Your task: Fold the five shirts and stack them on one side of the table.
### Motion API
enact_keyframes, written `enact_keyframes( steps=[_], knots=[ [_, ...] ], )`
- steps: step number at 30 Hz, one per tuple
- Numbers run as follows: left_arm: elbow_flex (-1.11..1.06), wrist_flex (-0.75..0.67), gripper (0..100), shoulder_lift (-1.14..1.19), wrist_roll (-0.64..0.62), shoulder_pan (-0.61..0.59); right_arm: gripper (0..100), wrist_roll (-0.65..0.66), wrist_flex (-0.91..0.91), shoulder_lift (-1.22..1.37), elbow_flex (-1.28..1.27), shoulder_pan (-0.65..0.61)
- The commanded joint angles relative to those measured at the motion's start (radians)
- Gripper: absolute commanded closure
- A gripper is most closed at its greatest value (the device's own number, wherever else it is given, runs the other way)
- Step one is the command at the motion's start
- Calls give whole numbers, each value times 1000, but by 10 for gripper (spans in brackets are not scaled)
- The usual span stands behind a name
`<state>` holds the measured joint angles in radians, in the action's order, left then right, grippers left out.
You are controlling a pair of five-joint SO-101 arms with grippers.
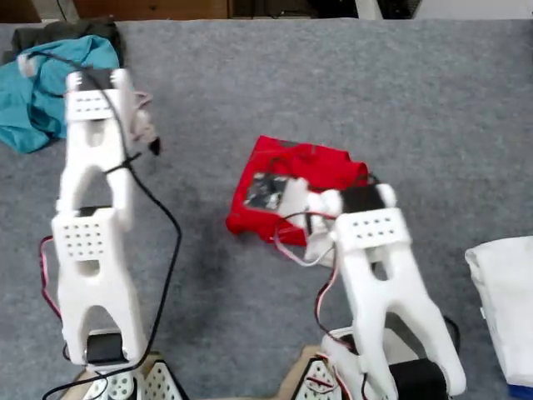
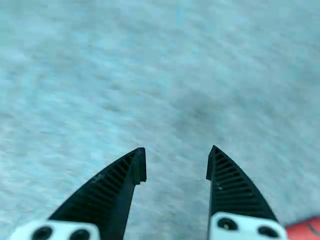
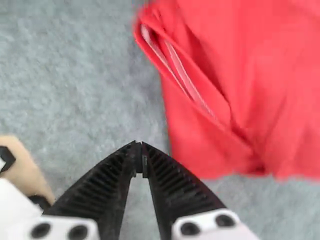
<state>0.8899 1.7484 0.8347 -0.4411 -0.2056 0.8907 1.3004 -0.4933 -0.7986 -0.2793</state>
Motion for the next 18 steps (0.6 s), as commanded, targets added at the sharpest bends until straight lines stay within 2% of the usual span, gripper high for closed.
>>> enact_keyframes(
  steps=[1,9,18],
  knots=[
    [-35,11,789,-68,38,-71,990,-23,-77,-12,-21,-97],
    [-74,11,789,-68,129,-157,991,-49,-282,295,64,-73],
    [-74,11,789,-68,164,-169,991,-71,-296,599,372,16]
  ],
)
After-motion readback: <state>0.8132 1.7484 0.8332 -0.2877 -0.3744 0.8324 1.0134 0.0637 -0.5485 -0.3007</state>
